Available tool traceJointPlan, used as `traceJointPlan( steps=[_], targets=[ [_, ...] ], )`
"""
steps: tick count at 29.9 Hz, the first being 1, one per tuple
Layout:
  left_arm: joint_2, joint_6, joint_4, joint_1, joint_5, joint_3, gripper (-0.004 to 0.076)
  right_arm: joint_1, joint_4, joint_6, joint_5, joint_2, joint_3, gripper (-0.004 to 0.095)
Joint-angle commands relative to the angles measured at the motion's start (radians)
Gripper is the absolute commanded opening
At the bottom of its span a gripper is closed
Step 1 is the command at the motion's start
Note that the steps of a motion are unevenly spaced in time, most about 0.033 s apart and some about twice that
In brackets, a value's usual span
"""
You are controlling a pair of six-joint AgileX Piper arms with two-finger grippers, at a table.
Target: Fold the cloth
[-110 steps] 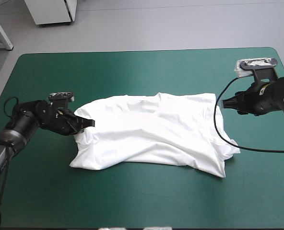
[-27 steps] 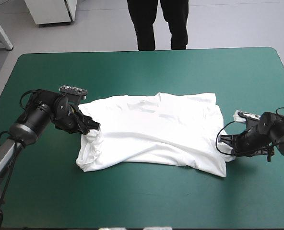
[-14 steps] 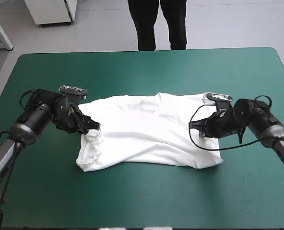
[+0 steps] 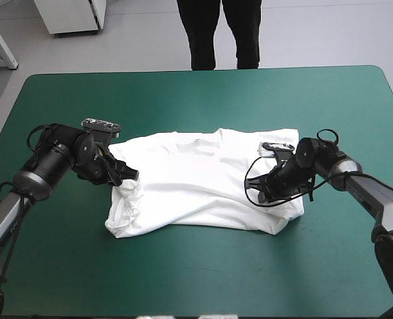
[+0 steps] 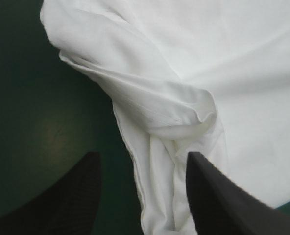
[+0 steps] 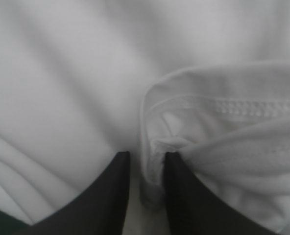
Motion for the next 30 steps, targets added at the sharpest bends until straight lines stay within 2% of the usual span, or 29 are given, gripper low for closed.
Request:
traceJointPlan(
  steps=[1, 3, 9, 18, 22, 25, 28, 30],
  targets=[
    [-0.039, -0.006, 0.0, -0.006, -0.017, -0.031, 0.0384, 0.003, 0.031, -0.009, 0.068, -0.035, -0.064, 0.0454],
    [-0.039, -0.006, 0.0, -0.006, -0.013, -0.031, 0.0384, 0.003, 0.029, -0.001, 0.082, -0.051, -0.096, 0.049],
    [-0.039, -0.006, 0.003, -0.006, 0.025, -0.031, 0.0384, 0.003, -0.073, 0.059, 0.176, -0.148, -0.182, 0.0458],
    [-0.076, -0.057, -0.001, -0.006, 0.11, -0.031, 0.0385, 0.003, -0.272, 0.155, 0.317, -0.33, -0.181, 0.0455],
    [-0.104, -0.076, 0.008, -0.006, 0.171, -0.022, 0.0385, 0.003, -0.322, 0.195, 0.376, -0.405, -0.16, 0.0455],
    [-0.135, -0.106, 0.006, -0.006, 0.203, 0.03, 0.0385, 0.003, -0.331, 0.228, 0.376, -0.467, -0.111, 0.0452],
    [-0.178, -0.126, -0.022, -0.006, 0.179, 0.126, 0.0385, 0.003, -0.331, 0.263, 0.374, -0.517, -0.06, 0.0453],
    [-0.201, -0.126, -0.042, -0.006, 0.118, 0.2, 0.0385, 0.003, -0.331, 0.274, 0.37, -0.542, -0.032, 0.0453]
  ],
)
